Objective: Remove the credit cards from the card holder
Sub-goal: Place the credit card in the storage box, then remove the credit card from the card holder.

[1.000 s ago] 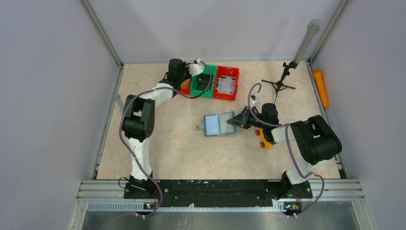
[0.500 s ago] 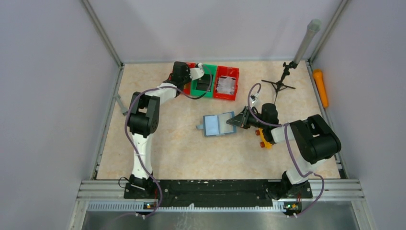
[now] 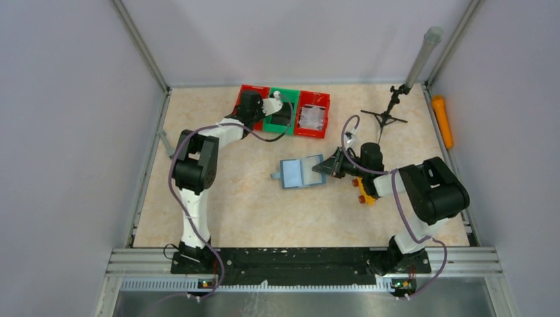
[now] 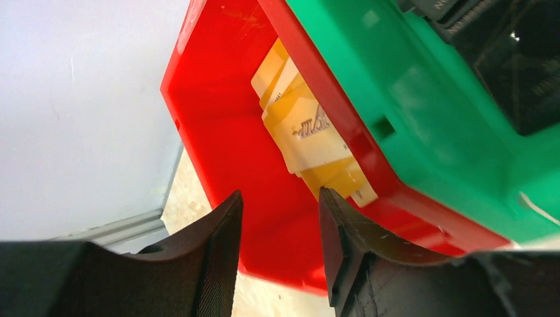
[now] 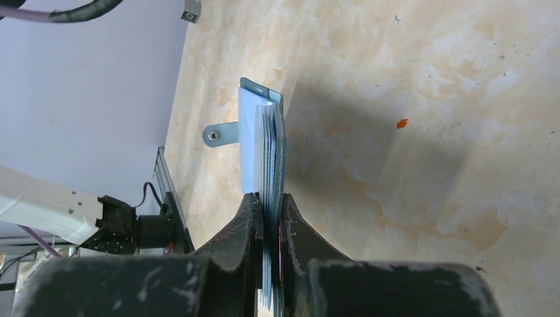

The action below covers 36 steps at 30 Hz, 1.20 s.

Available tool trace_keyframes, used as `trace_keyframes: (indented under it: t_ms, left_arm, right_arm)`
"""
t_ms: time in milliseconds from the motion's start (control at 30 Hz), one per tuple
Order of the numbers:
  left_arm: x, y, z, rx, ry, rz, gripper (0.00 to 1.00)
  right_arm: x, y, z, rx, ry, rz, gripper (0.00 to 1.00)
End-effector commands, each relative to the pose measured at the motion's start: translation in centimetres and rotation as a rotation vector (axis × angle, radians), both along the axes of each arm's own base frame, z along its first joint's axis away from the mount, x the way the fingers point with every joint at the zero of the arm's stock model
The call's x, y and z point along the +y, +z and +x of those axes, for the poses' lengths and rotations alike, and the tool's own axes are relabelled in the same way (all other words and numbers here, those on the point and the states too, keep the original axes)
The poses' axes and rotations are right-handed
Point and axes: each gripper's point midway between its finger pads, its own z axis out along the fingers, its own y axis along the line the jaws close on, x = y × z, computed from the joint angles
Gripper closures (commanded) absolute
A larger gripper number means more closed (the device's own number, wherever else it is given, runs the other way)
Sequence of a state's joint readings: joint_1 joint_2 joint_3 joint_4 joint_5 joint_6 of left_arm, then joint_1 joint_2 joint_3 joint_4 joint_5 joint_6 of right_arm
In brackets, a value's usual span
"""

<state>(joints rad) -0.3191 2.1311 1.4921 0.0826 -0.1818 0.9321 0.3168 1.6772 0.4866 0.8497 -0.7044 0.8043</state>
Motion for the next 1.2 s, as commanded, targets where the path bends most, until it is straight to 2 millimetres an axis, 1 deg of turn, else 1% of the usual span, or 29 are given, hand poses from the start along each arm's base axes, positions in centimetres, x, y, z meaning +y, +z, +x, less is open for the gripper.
trace_keyframes:
  t_ms: [0, 33, 167, 200, 267, 333, 367, 400, 433, 500, 533, 567, 600, 633, 667, 733, 767, 800, 833, 867, 933, 1033, 1067, 1133, 1167]
  left_arm:
    - [-0.7, 6.7, -1.8, -0.116, 0.045, -0.143, 0.49]
    - [-0.6, 7.4, -2.5, -0.126, 0.059, -0.180, 0.48]
    - [-0.5, 8.7, -5.9, -0.087, 0.097, -0.299, 0.45]
    - [-0.3, 9.9, -6.8, -0.098, 0.121, -0.347, 0.42]
    - [0.0, 11.0, -8.7, -0.109, 0.171, -0.437, 0.38]
    - [0.1, 12.2, -10.4, -0.117, 0.232, -0.571, 0.35]
    - [0.1, 12.5, -11.3, -0.103, 0.259, -0.631, 0.28]
    - [0.0, 13.0, -12.1, -0.098, 0.291, -0.706, 0.12]
    - [-0.2, 13.3, -12.8, -0.090, 0.317, -0.775, 0.03]
    - [-0.4, 13.4, -14.4, -0.054, 0.372, -0.891, 0.01]
    - [0.0, 13.5, -14.8, -0.062, 0.442, -0.972, 0.01]
    - [1.4, 13.2, -15.3, -0.097, 0.614, -1.090, 0.01]
    - [2.8, 12.1, -16.5, -0.094, 0.819, -1.192, 0.01]
    - [3.1, 10.5, -17.8, -0.043, 0.961, -1.256, 0.01]
    - [1.9, 9.5, -18.4, 0.050, 0.949, -1.292, 0.01]
    - [-2.8, 8.3, -19.7, 0.288, 0.743, -1.353, 0.03]
    - [-4.8, 7.5, -20.7, 0.393, 0.670, -1.403, 0.04]
    - [-6.5, 7.2, -21.5, 0.471, 0.586, -1.457, 0.03]
    - [-7.8, 6.3, -22.6, 0.541, 0.516, -1.496, 0.01]
    - [-8.9, 6.3, -23.2, 0.585, 0.445, -1.528, 0.01]
    - [-10.3, 5.7, -24.6, 0.648, 0.352, -1.525, 0.01]
    - [-11.3, 4.2, -25.8, 0.676, 0.316, -1.443, 0.01]
    - [-11.8, 4.0, -26.0, 0.672, 0.294, -1.438, 0.01]
    - [-13.0, 4.1, -26.9, 0.689, 0.208, -1.462, 0.01]
    - [-13.3, 3.8, -27.4, 0.694, 0.187, -1.464, 0.01]
  right_arm:
    - [0.4, 2.3, 1.4, -0.111, 0.006, 0.024, 1.00]
    - [0.3, 2.3, 1.4, -0.114, 0.004, 0.021, 1.00]
    - [0.3, 2.2, 1.4, -0.117, 0.004, 0.018, 1.00]
    - [0.3, 2.3, 1.4, -0.119, 0.005, 0.022, 1.00]
    - [0.3, 2.4, 1.3, -0.120, 0.006, 0.030, 1.00]
    - [0.3, 2.5, 1.2, -0.124, 0.007, 0.030, 1.00]
    - [0.3, 2.6, 1.3, -0.126, 0.005, 0.029, 1.00]
    - [0.2, 2.5, 1.3, -0.129, 0.004, 0.025, 1.00]
    - [0.2, 2.5, 1.3, -0.132, 0.003, 0.021, 1.00]
    - [0.2, 2.5, 1.3, -0.134, 0.002, 0.018, 1.00]
    - [0.2, 2.6, 1.3, -0.137, 0.003, 0.018, 1.00]
    - [0.2, 2.7, 1.3, -0.142, 0.003, 0.020, 1.00]
    - [0.1, 2.8, 1.3, -0.146, 0.002, 0.021, 1.00]
    - [0.1, 2.9, 1.3, -0.153, 0.002, 0.022, 1.00]
    - [0.1, 2.9, 1.3, -0.154, -0.002, 0.019, 1.00]
    - [0.0, 2.9, 1.3, -0.159, -0.007, 0.014, 1.00]
    - [0.0, 2.9, 1.3, -0.162, -0.008, 0.014, 1.00]
    - [0.0, 2.9, 1.3, -0.163, -0.007, 0.018, 1.00]
    - [0.0, 3.0, 1.3, -0.165, -0.006, 0.022, 1.00]
    - [0.0, 3.0, 1.3, -0.165, -0.007, 0.024, 1.00]
    - [0.0, 3.2, 1.2, -0.166, -0.006, 0.037, 1.00]
    - [0.3, 3.6, 0.8, -0.159, 0.008, 0.097, 1.00]
    - [0.4, 3.8, 0.7, -0.159, 0.015, 0.119, 1.00]
    - [0.7, 4.0, 0.5, -0.151, 0.029, 0.154, 1.00]
    - [0.8, 4.0, 0.4, -0.147, 0.037, 0.169, 1.00]
